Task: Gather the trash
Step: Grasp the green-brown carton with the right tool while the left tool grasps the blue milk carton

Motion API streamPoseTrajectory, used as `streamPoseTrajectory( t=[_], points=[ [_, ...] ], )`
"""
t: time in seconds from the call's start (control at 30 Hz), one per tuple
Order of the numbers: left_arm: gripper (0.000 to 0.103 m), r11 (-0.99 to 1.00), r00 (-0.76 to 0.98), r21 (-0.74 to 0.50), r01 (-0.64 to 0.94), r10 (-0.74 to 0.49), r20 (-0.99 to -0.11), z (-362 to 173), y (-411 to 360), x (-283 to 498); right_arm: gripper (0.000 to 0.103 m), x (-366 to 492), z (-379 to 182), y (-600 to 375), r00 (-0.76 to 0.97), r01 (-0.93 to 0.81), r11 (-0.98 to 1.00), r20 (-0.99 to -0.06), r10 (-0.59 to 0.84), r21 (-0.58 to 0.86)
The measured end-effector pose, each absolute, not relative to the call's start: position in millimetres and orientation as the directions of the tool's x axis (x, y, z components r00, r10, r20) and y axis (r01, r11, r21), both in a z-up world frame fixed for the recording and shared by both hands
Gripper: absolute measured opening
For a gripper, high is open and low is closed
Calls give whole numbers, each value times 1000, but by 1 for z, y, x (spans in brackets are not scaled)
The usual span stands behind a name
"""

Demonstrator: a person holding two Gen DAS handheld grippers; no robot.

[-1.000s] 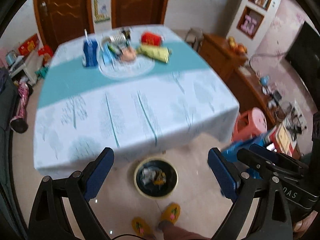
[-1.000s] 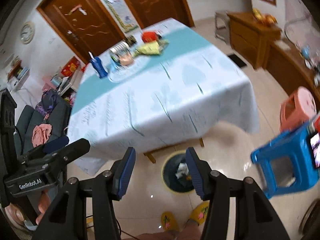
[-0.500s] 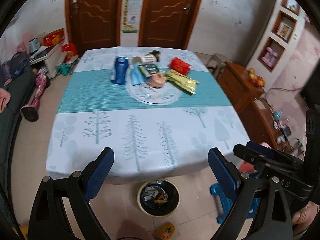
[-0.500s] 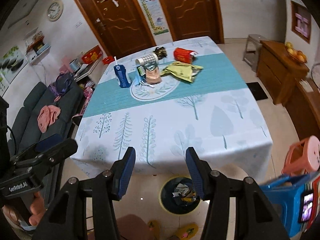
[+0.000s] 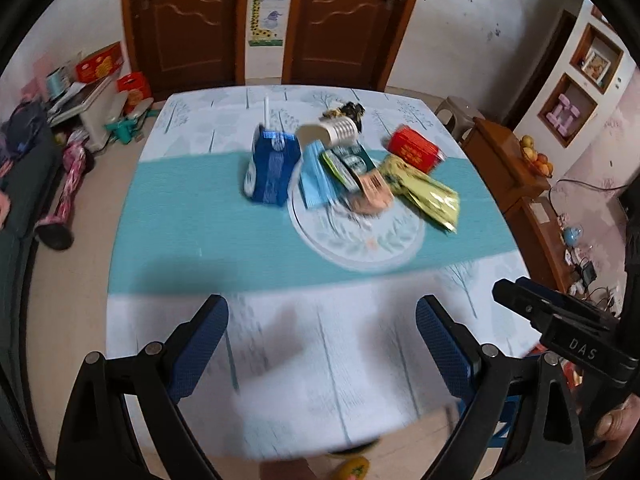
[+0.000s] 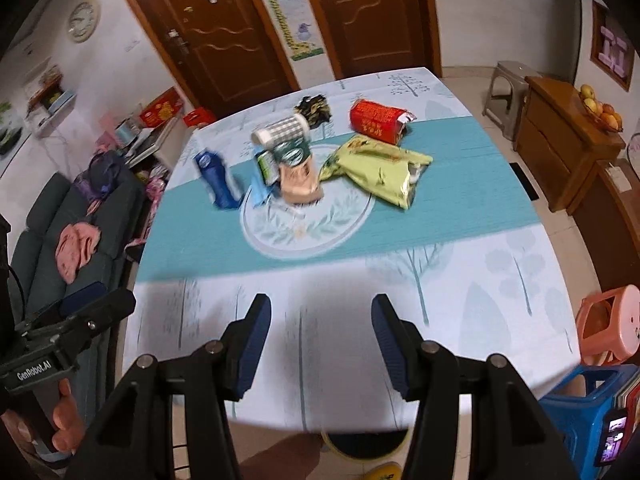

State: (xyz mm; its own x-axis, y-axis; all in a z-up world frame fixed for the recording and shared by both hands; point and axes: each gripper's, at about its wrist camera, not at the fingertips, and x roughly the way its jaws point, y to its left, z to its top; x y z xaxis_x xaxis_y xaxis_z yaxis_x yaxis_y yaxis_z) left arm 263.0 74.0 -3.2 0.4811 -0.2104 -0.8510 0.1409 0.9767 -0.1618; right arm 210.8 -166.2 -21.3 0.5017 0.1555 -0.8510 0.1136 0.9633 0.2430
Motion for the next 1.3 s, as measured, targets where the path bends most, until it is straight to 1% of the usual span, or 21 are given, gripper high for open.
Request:
streamPoseTrajectory(
  t=[0.13,0.3,0.5,0.8,1.0,1.3],
  points=[
    [94,975,463,-151,164,-211,-861,-14,84,314,52,253,-26,-161,494,140,962,-858,138,235],
    [94,968,415,-179,177,-238,-878,-38,100,373,52,300,-36,-148,484,158,958,-865,135,238],
    [94,957,397,-160,244,-249,-883,-62,107,417,52,339,-50,-132,467,148,957,-871,153,248],
    [94,936,381,-127,329,-255,-889,-89,101,456,52,380,-81,-132,397,174,962,-909,127,211],
    [94,917,368,-128,379,-276,-888,-101,92,473,52,399,-104,-130,342,174,967,-932,117,186],
    [94,879,333,-129,459,-304,-892,-115,76,496,52,420,-120,-129,307,159,959,-935,176,233]
  ],
)
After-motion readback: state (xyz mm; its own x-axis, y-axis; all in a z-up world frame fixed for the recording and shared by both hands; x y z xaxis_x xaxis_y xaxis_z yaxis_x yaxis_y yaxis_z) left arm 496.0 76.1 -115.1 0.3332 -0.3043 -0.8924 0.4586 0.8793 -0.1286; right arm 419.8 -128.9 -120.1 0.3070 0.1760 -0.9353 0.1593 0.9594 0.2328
